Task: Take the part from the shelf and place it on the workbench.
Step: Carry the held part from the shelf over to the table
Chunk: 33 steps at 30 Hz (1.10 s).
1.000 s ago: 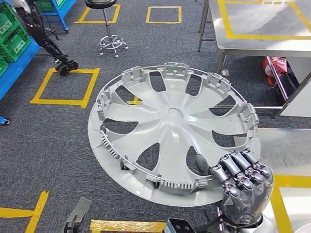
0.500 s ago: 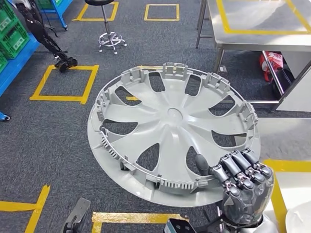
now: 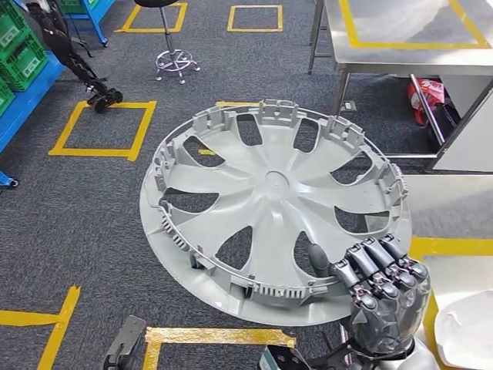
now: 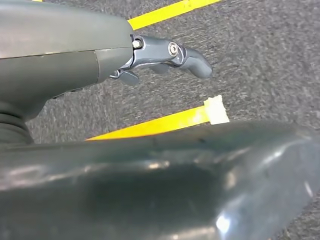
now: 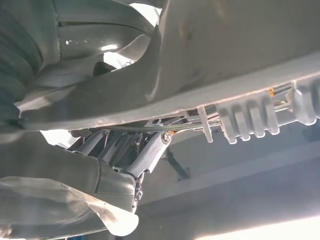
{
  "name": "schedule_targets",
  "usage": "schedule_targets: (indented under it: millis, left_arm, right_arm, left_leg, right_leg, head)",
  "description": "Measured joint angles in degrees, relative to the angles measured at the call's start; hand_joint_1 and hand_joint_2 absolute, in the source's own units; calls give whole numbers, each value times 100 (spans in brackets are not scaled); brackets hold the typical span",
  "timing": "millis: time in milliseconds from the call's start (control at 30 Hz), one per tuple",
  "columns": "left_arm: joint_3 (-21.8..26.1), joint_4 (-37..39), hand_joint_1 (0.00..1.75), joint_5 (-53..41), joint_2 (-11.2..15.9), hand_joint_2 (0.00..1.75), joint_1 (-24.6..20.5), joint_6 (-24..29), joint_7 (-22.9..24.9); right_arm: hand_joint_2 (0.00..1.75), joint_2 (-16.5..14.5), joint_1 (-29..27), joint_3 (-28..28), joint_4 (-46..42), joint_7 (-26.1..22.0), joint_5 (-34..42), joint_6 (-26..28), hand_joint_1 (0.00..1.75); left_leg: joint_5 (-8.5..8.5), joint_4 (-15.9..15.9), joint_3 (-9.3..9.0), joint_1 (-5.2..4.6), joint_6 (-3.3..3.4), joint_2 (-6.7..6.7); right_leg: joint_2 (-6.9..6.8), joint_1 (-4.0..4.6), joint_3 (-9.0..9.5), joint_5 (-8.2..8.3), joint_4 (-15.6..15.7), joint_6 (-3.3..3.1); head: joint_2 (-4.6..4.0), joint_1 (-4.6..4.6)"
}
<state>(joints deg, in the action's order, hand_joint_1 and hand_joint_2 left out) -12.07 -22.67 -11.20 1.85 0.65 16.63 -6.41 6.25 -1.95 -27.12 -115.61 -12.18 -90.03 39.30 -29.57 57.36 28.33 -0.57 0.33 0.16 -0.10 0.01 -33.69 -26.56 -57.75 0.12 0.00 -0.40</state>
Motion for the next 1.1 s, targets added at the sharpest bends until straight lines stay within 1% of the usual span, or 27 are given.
schedule_targets:
  millis: [33,67,167,200,300,400,533,600,700,800,933,1000,1033,1067,1100]
  left_arm:
    - [4,3,0,7,0,0,0,0,2]
    - [10,6,0,13,-2,0,1,0,4]
    - [46,15,0,26,-15,0,6,-1,10]
    - [60,19,0,26,-22,0,6,-1,10]
    - [83,29,0,27,-35,0,4,0,10]
    - [93,34,0,29,-36,0,3,0,11]
    - [96,49,0,29,-36,0,3,-1,14]
    - [96,55,0,29,-36,0,2,-2,14]
    - [96,58,0,27,-37,0,3,-2,14]
    - [97,59,0,22,-34,0,4,-2,14]
    - [98,59,0,16,-31,0,7,-2,15]
    - [98,60,0,13,-26,0,8,-2,16]
    - [98,61,0,12,-24,0,7,-2,16]
    - [98,61,0,8,-26,0,6,-1,16]
    - [99,61,0,2,-28,0,3,-1,16]
  right_arm:
    - [175,0,2,0,2,0,0,0,175]
    - [175,0,2,0,4,1,0,0,175]
    - [175,0,2,-7,25,1,2,0,175]
    - [175,0,1,-10,33,1,2,0,175]
    - [175,0,0,-13,48,6,2,0,175]
    - [175,0,-1,-13,51,10,0,0,175]
    - [175,0,-1,-15,75,23,0,0,175]
    - [175,0,-1,-17,96,65,0,0,175]
    - [175,1,6,-47,128,276,0,0,175]
    - [175,4,22,-142,157,518,0,0,175]
    - [175,11,35,-241,173,601,-2,0,175]
    - [175,13,43,-278,177,620,-4,0,175]
    - [175,14,49,-297,178,645,-4,0,175]
    - [175,18,56,-316,178,681,-4,0,175]
    - [175,26,68,-337,177,722,-4,0,175]
  left_leg:
    - [-6,-59,-11,-9,11,0]
    - [-1,-94,-4,-9,4,1]
    - [32,-161,21,-4,-22,0]
    - [41,-157,34,-9,-9,0]
    - [66,-143,61,-21,28,3]
    - [80,-124,77,-32,50,4]
    - [84,-103,105,-35,58,4]
    - [86,-101,114,-35,60,4]
    - [89,-99,128,-33,64,4]
    - [88,-86,145,-42,68,4]
    - [98,-71,166,-51,85,4]
    - [110,-66,169,-61,104,4]
    - [131,-84,164,-60,124,8]
    - [162,-117,154,-49,148,28]
    - [197,-153,147,-36,180,51]
  right_leg:
    - [-2,-2,-14,26,5,29]
    - [-3,2,-25,31,10,19]
    - [-6,20,-55,73,33,-131]
    - [-6,16,-60,104,45,-139]
    - [0,0,-60,155,79,-54]
    - [0,-11,-70,185,91,-4]
    - [0,-14,-91,202,91,39]
    - [0,-15,-101,205,91,50]
    - [0,-16,-110,207,91,55]
    - [-1,-24,-117,218,95,81]
    - [-2,-33,-130,237,96,114]
    - [-1,-44,-132,254,102,139]
    - [5,-45,-133,266,107,158]
    - [10,-47,-156,247,91,173]
    - [16,-46,-209,170,5,188]
  head:
    - [0,0]
    - [0,2]
    - [0,16]
    - [0,17]
    - [0,18]
    - [0,17]
    - [0,17]
    - [0,16]
    - [0,16]
    - [0,13]
    - [0,13]
    - [0,13]
    - [0,13]
    - [0,13]
    - [0,20]
